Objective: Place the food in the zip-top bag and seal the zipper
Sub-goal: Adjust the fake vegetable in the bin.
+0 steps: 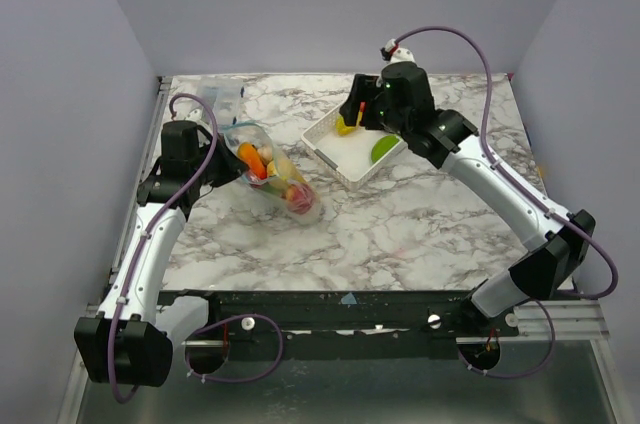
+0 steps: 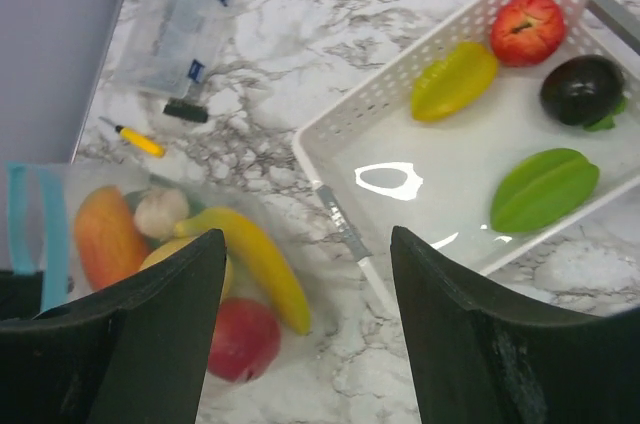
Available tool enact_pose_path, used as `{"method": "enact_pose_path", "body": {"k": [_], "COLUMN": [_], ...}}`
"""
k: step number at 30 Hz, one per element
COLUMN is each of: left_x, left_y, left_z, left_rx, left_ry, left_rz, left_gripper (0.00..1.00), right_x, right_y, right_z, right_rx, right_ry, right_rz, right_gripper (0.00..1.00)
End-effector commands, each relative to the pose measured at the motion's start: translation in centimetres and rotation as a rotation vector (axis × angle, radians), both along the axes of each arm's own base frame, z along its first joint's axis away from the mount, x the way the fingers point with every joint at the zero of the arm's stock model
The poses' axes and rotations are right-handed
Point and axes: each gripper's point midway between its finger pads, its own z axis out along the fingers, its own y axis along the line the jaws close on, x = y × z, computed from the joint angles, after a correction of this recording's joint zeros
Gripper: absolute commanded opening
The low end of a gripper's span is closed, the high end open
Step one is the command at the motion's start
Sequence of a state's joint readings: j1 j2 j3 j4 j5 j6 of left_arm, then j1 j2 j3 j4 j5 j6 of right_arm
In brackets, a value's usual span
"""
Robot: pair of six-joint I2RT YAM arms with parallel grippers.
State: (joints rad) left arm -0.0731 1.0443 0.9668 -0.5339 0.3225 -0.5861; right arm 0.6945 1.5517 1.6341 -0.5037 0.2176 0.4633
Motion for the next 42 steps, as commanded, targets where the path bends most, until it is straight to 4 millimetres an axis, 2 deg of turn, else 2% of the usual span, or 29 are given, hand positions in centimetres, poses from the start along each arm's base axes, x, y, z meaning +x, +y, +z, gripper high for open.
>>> {"method": "enact_pose_path", "body": {"k": [1, 6, 15, 21, 26, 31, 39, 42], "left_x": [0.2, 0.4, 0.3, 0.3, 0.3, 0.3, 0.3, 0.2], "left_y": [1.5, 1.7, 1.5, 1.5, 1.3, 1.3, 1.1, 1.1], "left_z": [0.9, 1.0, 0.8, 0.9, 1.0, 0.9, 1.0, 1.0], "left_rx": [0.074, 0.082, 0.079, 0.077, 0.056, 0.046, 0.030, 0.023], "left_ry": [-0.041, -0.053, -0.051, -0.058, -0.056, -0.054, -0.057, -0.057], "left_rz": [0.044, 0.050, 0.036, 0.038, 0.029, 0.029, 0.021, 0.018], "left_gripper": [0.00, 0.00, 0.00, 0.00, 0.00, 0.00, 0.00, 0.00], "right_x": [2.9, 4.6, 8.4, 10.0, 10.7, 12.0, 14.1, 14.1], "right_y": [-4.9, -8.4, -12.0, -12.4, -11.8, -12.8, -12.8, -13.1], "right_z": [-0.6, -4.0, -9.7, -13.3, -14.5, -15.5, -19.4, -21.0], "right_rx": [0.060, 0.021, 0.051, 0.015, 0.005, -0.060, -0.193, -0.228], "right_ry": [0.003, 0.080, 0.246, 0.334, 0.359, 0.343, 0.391, 0.447], "right_rz": [-0.152, -0.242, -0.269, -0.263, -0.235, -0.273, -0.221, -0.234], "right_gripper": [0.70, 0.69, 0.68, 0.67, 0.67, 0.67, 0.74, 0.75]}}
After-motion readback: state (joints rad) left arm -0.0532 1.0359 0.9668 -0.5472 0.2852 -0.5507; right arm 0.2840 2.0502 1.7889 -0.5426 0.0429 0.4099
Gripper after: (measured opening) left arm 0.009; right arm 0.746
